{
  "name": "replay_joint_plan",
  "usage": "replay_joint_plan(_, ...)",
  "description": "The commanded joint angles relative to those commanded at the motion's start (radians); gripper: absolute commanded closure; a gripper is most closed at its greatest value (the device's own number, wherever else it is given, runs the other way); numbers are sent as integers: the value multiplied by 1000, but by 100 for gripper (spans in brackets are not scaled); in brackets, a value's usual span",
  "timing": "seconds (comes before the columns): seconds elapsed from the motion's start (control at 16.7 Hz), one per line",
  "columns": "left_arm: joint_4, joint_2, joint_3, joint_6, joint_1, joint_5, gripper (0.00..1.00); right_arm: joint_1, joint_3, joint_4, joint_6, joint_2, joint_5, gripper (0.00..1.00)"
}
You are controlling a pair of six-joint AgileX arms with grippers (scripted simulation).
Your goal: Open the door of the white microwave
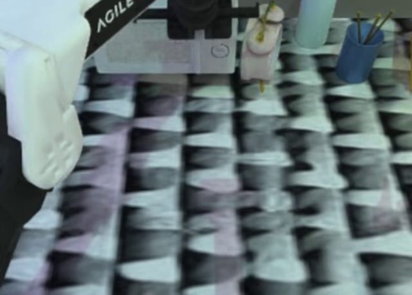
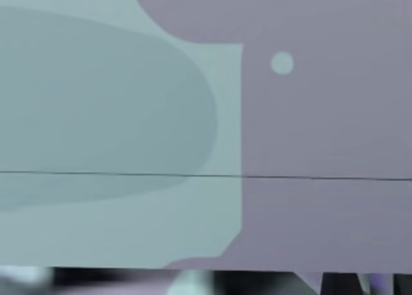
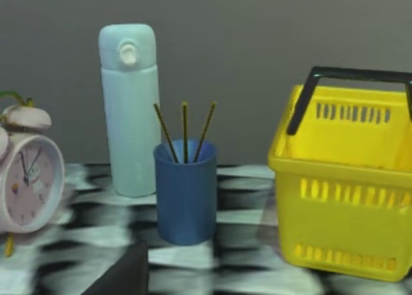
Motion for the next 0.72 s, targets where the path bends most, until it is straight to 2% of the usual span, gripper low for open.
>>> replay_joint_plan(0.48, 105, -117, -216, -18, -2, -22, 100, 0, 0, 0, 0, 0, 0, 0)
replay_joint_plan(0.72, 115, -129, -235, -20, -3, -24, 100, 0, 0, 0, 0, 0, 0, 0)
